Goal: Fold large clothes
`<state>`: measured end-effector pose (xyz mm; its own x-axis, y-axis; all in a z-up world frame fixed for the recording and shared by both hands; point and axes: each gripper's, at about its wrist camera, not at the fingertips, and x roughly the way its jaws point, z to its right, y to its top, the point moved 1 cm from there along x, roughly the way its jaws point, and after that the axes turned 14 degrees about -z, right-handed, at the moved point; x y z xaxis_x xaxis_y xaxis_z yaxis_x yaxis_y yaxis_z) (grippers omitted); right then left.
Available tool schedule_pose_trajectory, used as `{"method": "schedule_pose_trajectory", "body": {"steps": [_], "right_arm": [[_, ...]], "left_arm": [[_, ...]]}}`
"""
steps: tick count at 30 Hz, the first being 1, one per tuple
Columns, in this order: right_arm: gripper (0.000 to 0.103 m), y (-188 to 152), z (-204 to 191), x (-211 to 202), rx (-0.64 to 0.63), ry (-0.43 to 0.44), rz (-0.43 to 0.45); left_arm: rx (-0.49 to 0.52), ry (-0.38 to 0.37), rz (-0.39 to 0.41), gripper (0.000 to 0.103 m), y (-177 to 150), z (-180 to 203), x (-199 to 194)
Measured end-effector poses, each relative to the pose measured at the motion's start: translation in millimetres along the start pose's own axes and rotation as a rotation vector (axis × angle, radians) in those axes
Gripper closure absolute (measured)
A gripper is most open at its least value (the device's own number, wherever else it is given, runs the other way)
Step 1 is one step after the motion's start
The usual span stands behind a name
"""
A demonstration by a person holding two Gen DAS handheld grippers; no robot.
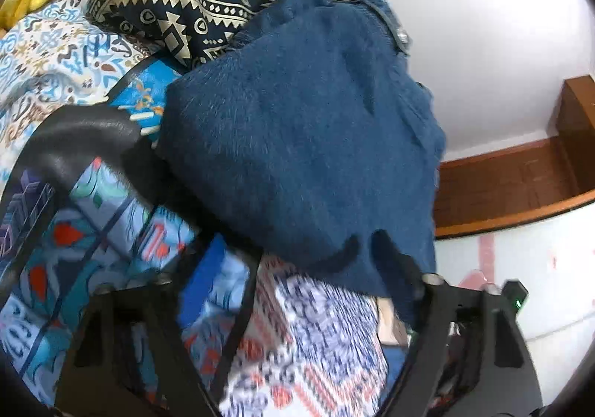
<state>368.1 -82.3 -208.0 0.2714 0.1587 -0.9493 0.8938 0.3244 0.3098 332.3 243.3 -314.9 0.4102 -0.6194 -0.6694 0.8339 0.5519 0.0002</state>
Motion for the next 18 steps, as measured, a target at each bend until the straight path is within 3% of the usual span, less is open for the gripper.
{"method": "schedule_pose_trajectory", "body": {"steps": [11, 16, 18], "right_arm": [[0.019, 2.6, 0.4, 3.4, -0.002, -0.041, -0.003], [0.019, 2.2, -5.8, -5.4, 0.000, -0.025, -0.002], [0.019, 2.8, -11.1, -13.1, -0.012, -0.033, 0.009]], "left_arm": [[-0.060, -0.013, 0.119, 0.037, 44.0, 14.3, 33.9], [-0.023, 0.068, 0.183, 0.068, 35.8, 41.4, 16.8], [0.017, 0.093, 0.199, 0.072, 32.4, 56.8, 6.0]]}}
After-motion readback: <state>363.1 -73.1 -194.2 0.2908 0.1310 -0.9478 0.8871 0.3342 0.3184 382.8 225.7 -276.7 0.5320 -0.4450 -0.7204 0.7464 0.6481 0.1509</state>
